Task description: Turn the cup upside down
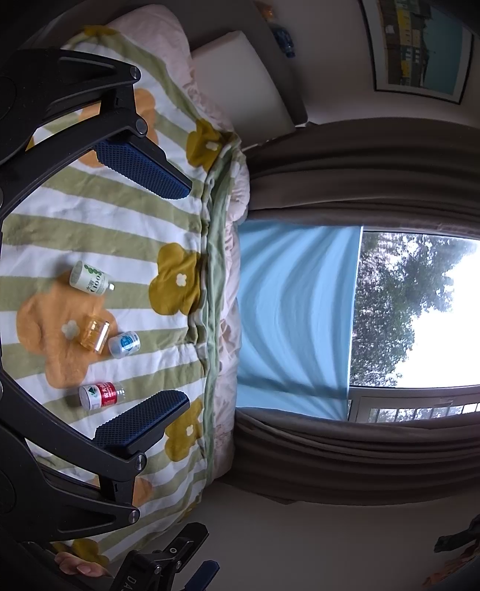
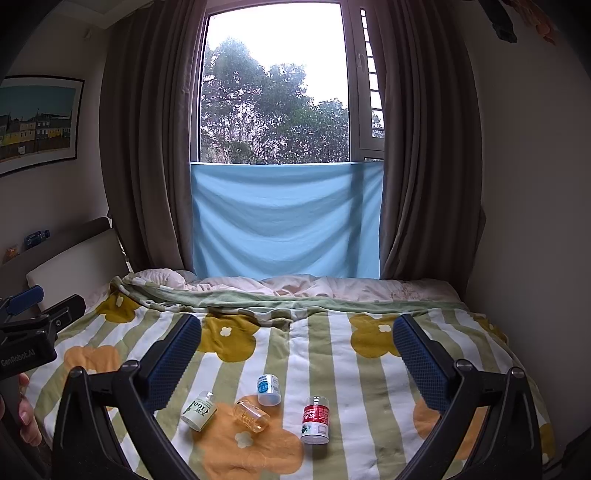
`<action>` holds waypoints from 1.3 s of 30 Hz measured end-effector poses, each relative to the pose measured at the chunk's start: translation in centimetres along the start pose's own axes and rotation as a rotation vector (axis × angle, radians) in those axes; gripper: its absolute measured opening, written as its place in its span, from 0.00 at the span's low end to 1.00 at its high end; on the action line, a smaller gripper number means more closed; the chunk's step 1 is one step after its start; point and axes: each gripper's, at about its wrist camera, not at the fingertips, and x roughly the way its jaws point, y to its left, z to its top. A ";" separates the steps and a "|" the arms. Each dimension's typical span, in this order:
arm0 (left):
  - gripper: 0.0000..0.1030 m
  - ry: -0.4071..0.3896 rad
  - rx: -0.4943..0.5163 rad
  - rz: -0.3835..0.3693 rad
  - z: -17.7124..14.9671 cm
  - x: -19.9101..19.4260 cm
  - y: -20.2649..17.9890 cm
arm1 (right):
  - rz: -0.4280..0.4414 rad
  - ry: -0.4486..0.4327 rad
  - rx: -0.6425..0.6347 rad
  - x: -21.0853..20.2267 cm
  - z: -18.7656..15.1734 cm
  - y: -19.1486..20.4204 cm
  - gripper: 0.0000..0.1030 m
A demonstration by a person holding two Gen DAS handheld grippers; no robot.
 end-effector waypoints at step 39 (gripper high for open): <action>1.00 0.412 -0.097 -0.017 -5.2 10.4 1.5 | 0.097 0.266 -0.051 8.3 -2.7 0.9 1.00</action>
